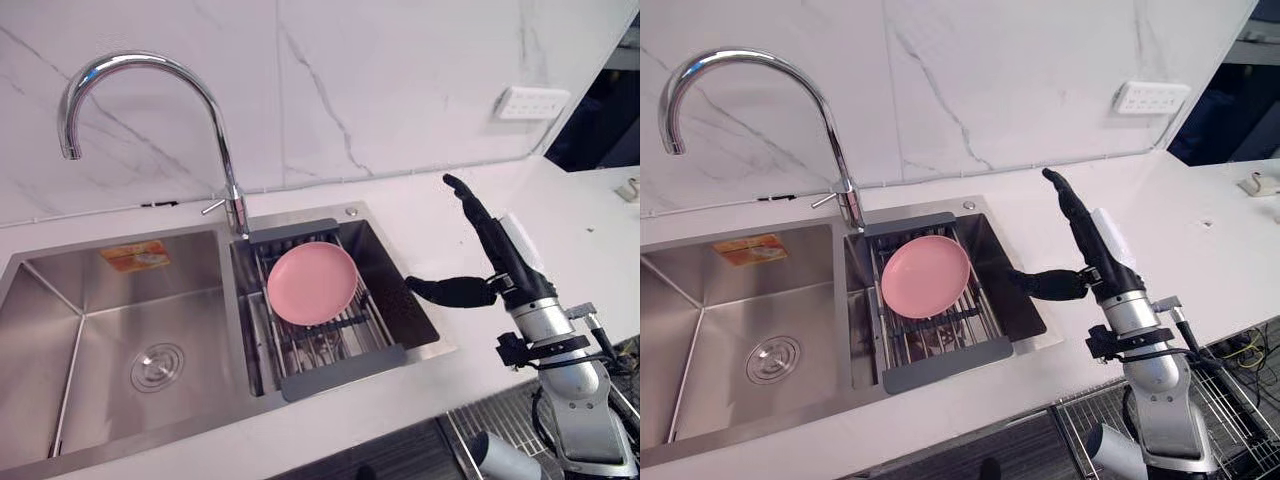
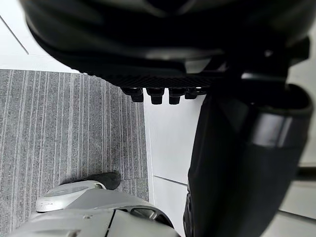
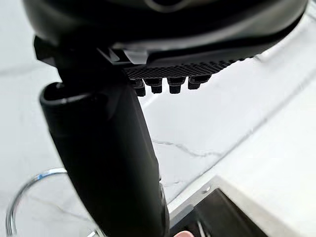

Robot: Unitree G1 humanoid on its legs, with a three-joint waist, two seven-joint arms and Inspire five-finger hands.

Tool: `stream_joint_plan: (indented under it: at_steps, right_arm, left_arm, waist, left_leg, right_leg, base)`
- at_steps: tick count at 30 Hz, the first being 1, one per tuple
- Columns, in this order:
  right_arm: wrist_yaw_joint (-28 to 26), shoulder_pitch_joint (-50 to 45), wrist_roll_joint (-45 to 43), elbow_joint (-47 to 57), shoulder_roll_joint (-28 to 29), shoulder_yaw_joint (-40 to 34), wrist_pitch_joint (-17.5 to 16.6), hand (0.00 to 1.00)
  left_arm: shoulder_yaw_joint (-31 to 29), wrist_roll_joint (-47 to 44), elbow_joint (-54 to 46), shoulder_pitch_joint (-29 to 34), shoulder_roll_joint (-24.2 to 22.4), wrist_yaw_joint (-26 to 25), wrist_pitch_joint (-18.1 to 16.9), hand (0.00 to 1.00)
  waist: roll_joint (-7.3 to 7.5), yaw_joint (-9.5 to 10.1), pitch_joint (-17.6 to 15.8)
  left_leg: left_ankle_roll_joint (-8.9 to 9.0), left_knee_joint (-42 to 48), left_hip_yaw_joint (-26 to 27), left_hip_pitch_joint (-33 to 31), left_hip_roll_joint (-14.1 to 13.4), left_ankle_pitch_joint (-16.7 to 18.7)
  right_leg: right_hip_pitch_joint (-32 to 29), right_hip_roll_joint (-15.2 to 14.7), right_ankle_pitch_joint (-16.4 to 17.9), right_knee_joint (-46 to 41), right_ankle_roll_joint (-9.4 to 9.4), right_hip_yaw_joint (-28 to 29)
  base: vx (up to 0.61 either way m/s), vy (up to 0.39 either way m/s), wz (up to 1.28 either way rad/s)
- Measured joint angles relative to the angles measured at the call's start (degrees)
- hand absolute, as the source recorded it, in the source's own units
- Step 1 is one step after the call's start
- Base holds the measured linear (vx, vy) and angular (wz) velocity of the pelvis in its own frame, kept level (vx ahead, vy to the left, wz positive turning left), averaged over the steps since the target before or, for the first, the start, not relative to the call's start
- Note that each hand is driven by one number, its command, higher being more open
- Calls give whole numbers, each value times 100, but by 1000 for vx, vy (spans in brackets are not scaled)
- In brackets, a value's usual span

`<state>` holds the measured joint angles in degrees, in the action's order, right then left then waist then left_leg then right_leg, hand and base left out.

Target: Walk over to the sink, pick up the cup, carry it to the dishwasher, place the cup inside the dishwasher, then close the dishwasher door

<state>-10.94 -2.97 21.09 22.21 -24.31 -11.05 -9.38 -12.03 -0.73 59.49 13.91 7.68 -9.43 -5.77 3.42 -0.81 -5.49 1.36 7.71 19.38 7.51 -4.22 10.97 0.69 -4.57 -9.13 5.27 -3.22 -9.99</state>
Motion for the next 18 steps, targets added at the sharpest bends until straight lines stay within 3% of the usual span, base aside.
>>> stream_joint_plan:
  at_steps: [3,9,18]
  right_arm:
    - [-216,33,623,228,-177,362,-81,100]
    - [-782,407,1149,289,-599,1203,-259,100]
    - [-786,1196,2722,-343,-735,2025,-402,100]
  left_arm:
    - [5,86,47,55,106,10,69,100]
    - [10,309,159,16,191,86,159,100]
    - [25,421,159,-53,189,146,167,100]
  waist:
    - [60,0,160]
    - [66,21,306]
    - [73,145,320]
  left_leg:
    - [20,-20,39,-4,-38,-16]
    - [135,-147,-6,36,-116,-107]
    - [105,-246,-112,45,-76,-153]
  right_leg:
    - [7,-2,86,-3,116,-173]
    - [3,72,104,-2,149,-372]
    - [8,47,38,0,91,-473]
  base:
    - [-86,-29,-7]
    - [-12,-50,4]
    - [-13,9,5]
